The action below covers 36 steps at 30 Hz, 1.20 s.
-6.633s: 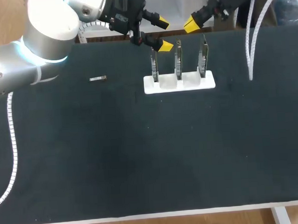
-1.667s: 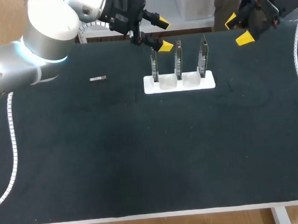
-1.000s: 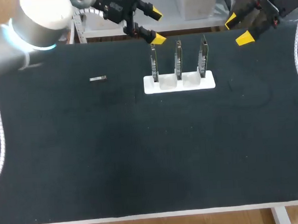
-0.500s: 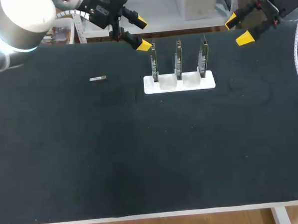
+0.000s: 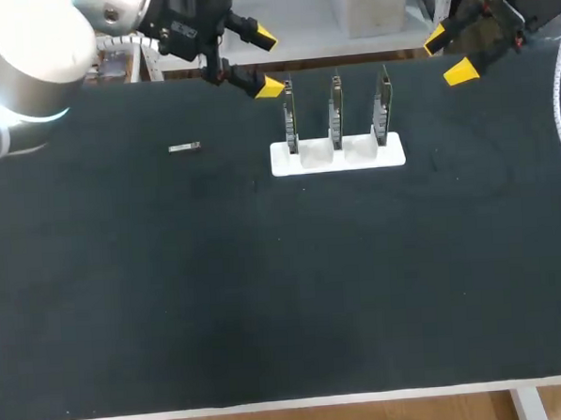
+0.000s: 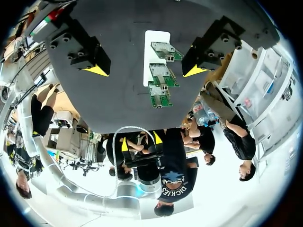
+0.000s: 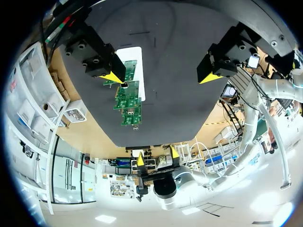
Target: Pick up the optical module with the left hand, and insert it into the network port with the right hand.
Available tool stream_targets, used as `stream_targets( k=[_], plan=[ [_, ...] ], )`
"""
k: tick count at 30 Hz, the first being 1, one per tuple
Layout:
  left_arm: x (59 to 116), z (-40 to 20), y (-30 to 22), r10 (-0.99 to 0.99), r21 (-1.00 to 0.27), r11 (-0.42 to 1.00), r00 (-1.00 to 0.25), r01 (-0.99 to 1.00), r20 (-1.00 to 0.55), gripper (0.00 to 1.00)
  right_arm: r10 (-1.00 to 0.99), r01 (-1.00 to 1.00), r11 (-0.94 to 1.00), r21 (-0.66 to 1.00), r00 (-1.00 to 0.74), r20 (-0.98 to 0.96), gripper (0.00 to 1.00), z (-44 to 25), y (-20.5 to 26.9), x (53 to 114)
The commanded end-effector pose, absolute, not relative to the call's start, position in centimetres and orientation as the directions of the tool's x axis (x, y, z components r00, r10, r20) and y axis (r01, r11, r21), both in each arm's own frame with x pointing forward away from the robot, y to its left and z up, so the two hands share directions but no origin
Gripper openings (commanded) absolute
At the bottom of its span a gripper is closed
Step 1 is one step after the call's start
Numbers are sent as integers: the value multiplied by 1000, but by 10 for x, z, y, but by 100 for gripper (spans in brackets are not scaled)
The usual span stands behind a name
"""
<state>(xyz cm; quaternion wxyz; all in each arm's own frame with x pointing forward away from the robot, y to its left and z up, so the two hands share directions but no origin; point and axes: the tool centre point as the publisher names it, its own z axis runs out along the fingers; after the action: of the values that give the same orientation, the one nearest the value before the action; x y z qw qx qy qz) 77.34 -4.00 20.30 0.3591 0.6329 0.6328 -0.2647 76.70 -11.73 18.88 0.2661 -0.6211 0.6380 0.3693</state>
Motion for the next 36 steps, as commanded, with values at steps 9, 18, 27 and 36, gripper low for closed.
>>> stream_targets(
  k=[9,18,27,36],
  plan=[
    [799,232,-43,693,211,47,120,976,-711,100,-596,-989,-43,139,-86,-799,100,189,-117,766],
    [804,226,-14,718,149,92,39,985,-694,100,-596,-989,-43,139,-86,-799,100,189,-117,766],
    [793,209,21,775,103,156,-57,982,-629,100,-596,-989,-43,139,-86,-799,100,189,-117,766],
    [776,196,52,784,121,222,-104,968,-612,100,-596,-989,-43,139,-86,-799,100,189,-117,766]
  ],
)
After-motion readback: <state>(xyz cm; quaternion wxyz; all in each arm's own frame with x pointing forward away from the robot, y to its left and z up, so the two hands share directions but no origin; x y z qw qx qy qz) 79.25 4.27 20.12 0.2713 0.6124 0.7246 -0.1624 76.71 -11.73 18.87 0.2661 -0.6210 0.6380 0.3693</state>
